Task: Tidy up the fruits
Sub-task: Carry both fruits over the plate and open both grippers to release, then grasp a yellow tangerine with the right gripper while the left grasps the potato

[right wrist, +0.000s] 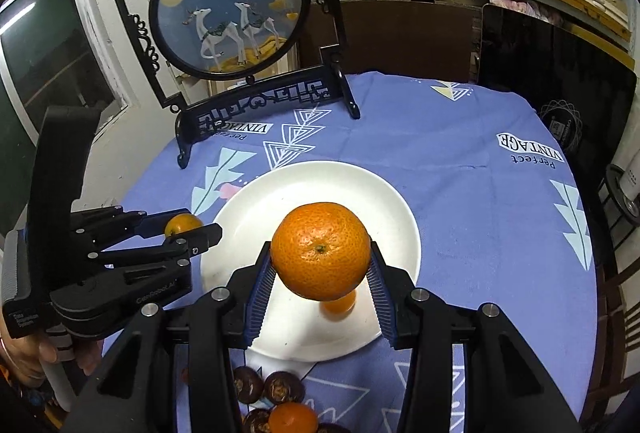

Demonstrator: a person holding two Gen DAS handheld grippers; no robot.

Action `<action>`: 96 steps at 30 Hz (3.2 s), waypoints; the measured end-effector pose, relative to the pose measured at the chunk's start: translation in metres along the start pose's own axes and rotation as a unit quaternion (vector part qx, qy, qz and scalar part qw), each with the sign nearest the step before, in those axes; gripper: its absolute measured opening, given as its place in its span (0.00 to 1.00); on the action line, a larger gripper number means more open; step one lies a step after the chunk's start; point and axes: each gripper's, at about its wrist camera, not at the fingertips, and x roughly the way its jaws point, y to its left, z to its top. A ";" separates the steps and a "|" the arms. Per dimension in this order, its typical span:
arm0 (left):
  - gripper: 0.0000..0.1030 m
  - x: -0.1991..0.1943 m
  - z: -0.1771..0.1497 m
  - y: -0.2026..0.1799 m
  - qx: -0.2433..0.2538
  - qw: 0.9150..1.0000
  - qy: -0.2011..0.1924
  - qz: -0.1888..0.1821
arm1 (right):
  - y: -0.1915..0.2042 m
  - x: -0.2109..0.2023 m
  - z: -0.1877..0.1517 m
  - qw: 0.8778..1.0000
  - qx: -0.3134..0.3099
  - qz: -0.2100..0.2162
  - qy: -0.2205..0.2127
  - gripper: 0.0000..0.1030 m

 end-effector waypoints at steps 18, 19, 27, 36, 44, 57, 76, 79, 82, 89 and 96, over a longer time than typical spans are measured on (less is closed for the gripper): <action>0.35 0.046 0.022 -0.001 0.001 1.000 0.024 0.009 | -0.005 0.053 0.019 0.999 -0.009 0.010 0.029 0.45; 0.35 0.051 0.022 -0.002 0.002 1.000 0.029 0.010 | -0.006 0.057 0.019 0.999 -0.008 0.010 0.033 0.45; 0.35 0.074 0.023 -0.003 0.005 0.999 0.051 0.015 | -0.011 0.084 0.022 0.999 -0.007 0.008 0.054 0.45; 0.35 0.088 0.023 -0.002 0.009 0.997 0.066 0.024 | -0.015 0.107 0.027 0.998 -0.006 0.003 0.066 0.45; 0.35 0.092 0.022 -0.005 0.013 0.997 0.072 0.028 | -0.013 0.113 0.030 0.998 -0.011 0.001 0.069 0.46; 0.71 0.053 0.022 0.001 0.015 0.999 0.024 0.038 | -0.011 0.059 0.035 1.000 -0.028 0.003 0.010 0.64; 0.74 -0.017 -0.145 0.014 0.069 0.991 0.078 -0.084 | 0.013 -0.011 -0.176 0.974 -0.098 0.073 0.189 0.68; 0.74 -0.019 -0.165 0.002 0.091 0.985 0.096 -0.107 | 0.024 -0.005 -0.188 0.971 -0.124 0.071 0.193 0.68; 0.74 -0.020 -0.177 -0.011 0.114 0.981 0.103 -0.121 | 0.035 0.006 -0.193 0.968 -0.147 0.066 0.191 0.58; 0.74 0.001 -0.175 -0.029 0.110 0.981 0.106 -0.120 | 0.038 0.011 -0.193 0.960 -0.164 0.073 0.214 0.36; 0.86 0.013 -0.167 -0.044 0.125 0.983 0.096 -0.090 | 0.012 -0.001 -0.201 0.969 -0.107 0.055 0.216 0.36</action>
